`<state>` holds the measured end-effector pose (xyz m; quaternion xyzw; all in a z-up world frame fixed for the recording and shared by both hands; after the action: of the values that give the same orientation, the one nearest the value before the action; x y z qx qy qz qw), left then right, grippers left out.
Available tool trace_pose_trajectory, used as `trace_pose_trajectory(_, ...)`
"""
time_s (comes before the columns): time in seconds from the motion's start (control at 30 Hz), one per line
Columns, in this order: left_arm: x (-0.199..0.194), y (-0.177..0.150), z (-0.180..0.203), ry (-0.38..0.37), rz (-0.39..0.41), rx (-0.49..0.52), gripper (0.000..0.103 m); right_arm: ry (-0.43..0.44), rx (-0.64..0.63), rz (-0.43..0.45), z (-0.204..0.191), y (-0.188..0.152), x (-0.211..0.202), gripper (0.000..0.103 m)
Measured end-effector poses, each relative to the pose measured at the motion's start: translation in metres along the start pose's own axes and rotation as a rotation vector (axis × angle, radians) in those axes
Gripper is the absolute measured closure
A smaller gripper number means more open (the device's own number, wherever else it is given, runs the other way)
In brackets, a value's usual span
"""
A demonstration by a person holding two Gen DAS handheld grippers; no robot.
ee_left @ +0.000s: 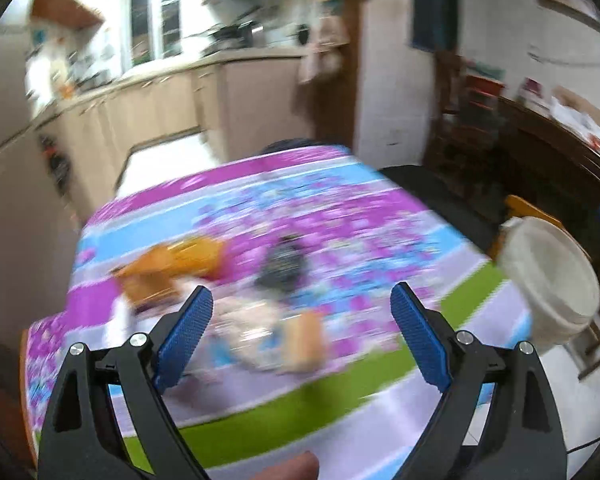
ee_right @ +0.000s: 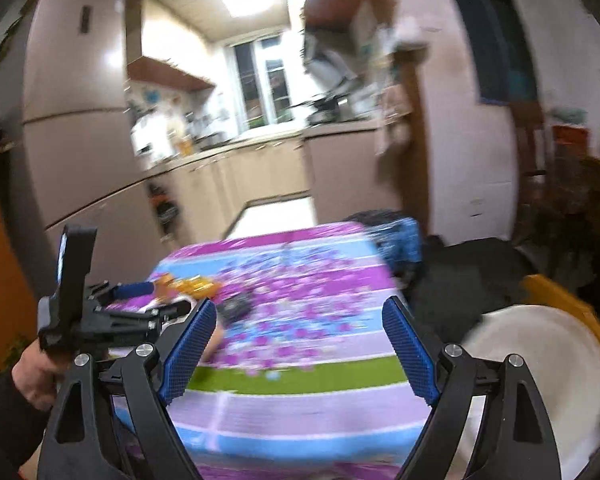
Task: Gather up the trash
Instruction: 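Move both tools back over the table, then grasp the gold snack wrapper with the left tool while the right tool grasps the tan cork piece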
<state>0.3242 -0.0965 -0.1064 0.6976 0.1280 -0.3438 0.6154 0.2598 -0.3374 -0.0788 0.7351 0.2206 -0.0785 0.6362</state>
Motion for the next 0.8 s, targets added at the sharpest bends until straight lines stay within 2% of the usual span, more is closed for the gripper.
trace_pose_trajectory(0.1,0.003,-0.003,-0.050,0.033,0.000,-0.006,0.016,0.065,-0.020,-0.046,-0.036,-0.003,0.030,0.018)
trace_pose_trajectory(0.23,0.013,0.006,-0.117,0.060,0.025,0.098,0.016,0.107,-0.030,-0.098,-0.060,-0.010,0.054,0.018)
trace_pose_trajectory(0.3,0.022,0.010,-0.141,0.044,0.005,0.126,0.016,0.118,-0.037,-0.126,-0.072,-0.015,0.068,0.018)
trace_pose_trajectory(0.4,0.036,0.020,-0.161,-0.045,-0.014,0.164,0.016,0.159,-0.031,-0.179,-0.079,-0.023,0.087,0.018)
trace_pose_trajectory(0.57,0.058,0.029,-0.150,-0.208,-0.043,0.275,0.016,0.247,-0.007,-0.295,-0.089,-0.037,0.131,0.018)
trace_pose_trajectory(0.73,0.079,0.029,-0.138,-0.348,-0.104,0.390,0.017,0.254,0.032,-0.328,-0.088,-0.046,0.153,0.018)
trace_pose_trajectory(0.8,0.086,0.027,-0.135,-0.402,-0.135,0.419,0.024,0.250,0.036,-0.336,-0.089,-0.048,0.157,0.018)
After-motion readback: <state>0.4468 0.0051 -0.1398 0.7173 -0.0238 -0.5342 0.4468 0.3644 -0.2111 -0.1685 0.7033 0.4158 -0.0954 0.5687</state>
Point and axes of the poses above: each gripper's, at about its wrist camera, not at the fingertips, and x roughly the way its jaws point, z to its right, y to its top, the point moved 3 cm from there along x, roughly the way its jaws point, and after that the axes turned 1 degree about y, right-handed, at the moved point
